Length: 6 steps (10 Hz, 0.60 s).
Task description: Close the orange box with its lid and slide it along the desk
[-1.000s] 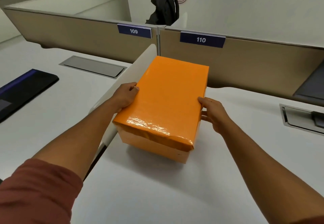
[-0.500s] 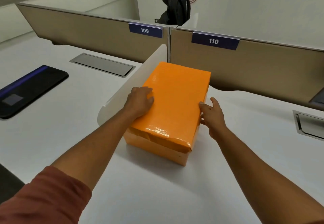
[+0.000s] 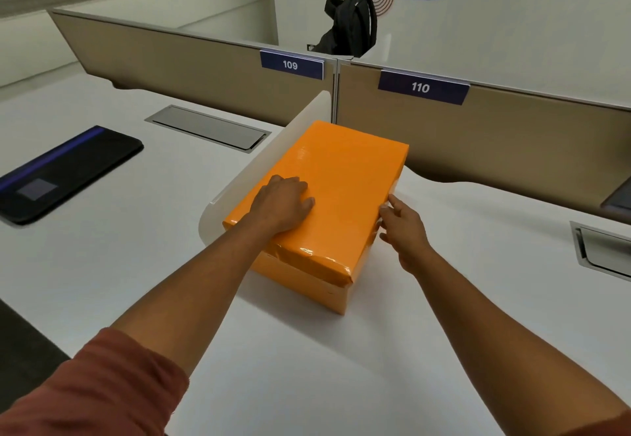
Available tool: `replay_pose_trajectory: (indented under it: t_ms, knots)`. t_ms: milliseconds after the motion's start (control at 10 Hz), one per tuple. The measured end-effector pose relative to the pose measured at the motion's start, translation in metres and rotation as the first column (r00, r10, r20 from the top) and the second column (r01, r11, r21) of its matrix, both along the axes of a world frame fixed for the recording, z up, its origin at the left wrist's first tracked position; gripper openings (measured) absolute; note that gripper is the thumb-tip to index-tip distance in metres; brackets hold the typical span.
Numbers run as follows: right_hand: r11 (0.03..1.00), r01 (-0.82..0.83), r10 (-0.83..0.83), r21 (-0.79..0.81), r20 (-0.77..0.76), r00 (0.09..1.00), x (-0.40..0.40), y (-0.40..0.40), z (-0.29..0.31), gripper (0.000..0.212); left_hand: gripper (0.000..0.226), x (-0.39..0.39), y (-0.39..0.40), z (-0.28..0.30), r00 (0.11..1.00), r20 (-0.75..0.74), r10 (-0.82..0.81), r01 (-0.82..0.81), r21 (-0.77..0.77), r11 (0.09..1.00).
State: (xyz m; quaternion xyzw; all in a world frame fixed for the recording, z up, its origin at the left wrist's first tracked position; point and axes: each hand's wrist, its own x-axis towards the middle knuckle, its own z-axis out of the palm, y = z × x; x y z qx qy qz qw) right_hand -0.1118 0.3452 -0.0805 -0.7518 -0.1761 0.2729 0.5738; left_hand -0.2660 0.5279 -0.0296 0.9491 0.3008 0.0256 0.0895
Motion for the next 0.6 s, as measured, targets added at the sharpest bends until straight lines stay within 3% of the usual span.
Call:
replay_pose_trajectory:
  t_ms: [300, 400, 600]
  knots:
    - [0.97, -0.101, 0.142, -0.22, 0.177, 0.974, 0.007, -0.031, 0.004, 0.061, 0.048, -0.001, -0.017, -0.004, 0.999, -0.041, 0.019, -0.017, 0.03, 0.999]
    - [0.944, -0.094, 0.21, -0.316, 0.359, 0.909, 0.013, -0.054, 0.01, 0.064, 0.04, 0.003, -0.03, 0.003, 0.999, -0.037, 0.005, -0.003, 0.045, 0.999]
    - [0.896, 0.012, 0.3, -0.444, 0.624, 0.722, 0.045, -0.107, 0.029, 0.069, 0.052, 0.031, -0.083, 0.017, 0.996, 0.075, -0.053, 0.053, 0.001, 0.999]
